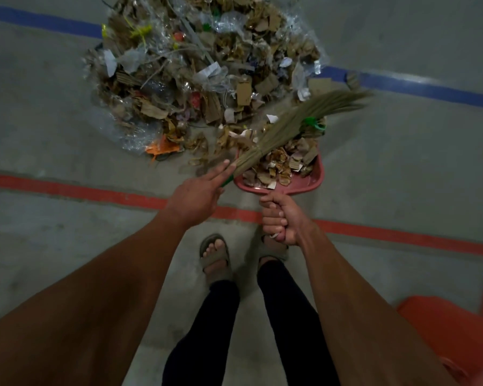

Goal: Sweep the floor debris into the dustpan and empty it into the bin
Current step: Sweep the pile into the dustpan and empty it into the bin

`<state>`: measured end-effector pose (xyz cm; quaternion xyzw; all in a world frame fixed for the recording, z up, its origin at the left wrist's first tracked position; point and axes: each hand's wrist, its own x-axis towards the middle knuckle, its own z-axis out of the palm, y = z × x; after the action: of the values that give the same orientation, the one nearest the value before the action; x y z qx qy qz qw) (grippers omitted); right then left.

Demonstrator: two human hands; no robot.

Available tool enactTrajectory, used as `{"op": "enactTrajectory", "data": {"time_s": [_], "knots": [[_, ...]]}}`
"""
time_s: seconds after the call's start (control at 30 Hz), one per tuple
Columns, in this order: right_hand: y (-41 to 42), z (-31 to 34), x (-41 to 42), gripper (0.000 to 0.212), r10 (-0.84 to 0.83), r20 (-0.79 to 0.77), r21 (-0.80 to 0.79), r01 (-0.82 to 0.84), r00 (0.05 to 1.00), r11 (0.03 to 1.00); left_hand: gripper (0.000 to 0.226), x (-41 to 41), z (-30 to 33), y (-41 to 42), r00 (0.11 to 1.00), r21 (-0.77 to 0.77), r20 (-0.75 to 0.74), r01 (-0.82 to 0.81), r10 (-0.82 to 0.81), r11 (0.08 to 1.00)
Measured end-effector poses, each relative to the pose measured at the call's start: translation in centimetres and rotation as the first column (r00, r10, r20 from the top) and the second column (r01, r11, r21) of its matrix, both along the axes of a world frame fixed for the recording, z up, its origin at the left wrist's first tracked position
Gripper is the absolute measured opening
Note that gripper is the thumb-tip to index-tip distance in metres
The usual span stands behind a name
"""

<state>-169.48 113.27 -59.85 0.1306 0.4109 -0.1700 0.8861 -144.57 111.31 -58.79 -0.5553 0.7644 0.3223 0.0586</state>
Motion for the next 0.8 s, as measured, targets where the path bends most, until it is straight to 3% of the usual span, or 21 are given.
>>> {"op": "enactTrajectory", "data": {"time_s": [0.47,0.8], "knots": [[4.5,13.8,-2.8,0.043,-0.115,-0.008,-0.08,0.114,0.993,0.99,0.075,-3.6,15.2,1.4,0.996,-0.019,-0.056,0.064,-0.065,0.998],[9.7,20.0,-6.3,0.043,-0.333,-0.127,-0.103,0.321,0.934,0.941,0.073,-8.9,19.8,1.5,0.944,-0.04,-0.113,0.306,-0.309,0.951]]}}
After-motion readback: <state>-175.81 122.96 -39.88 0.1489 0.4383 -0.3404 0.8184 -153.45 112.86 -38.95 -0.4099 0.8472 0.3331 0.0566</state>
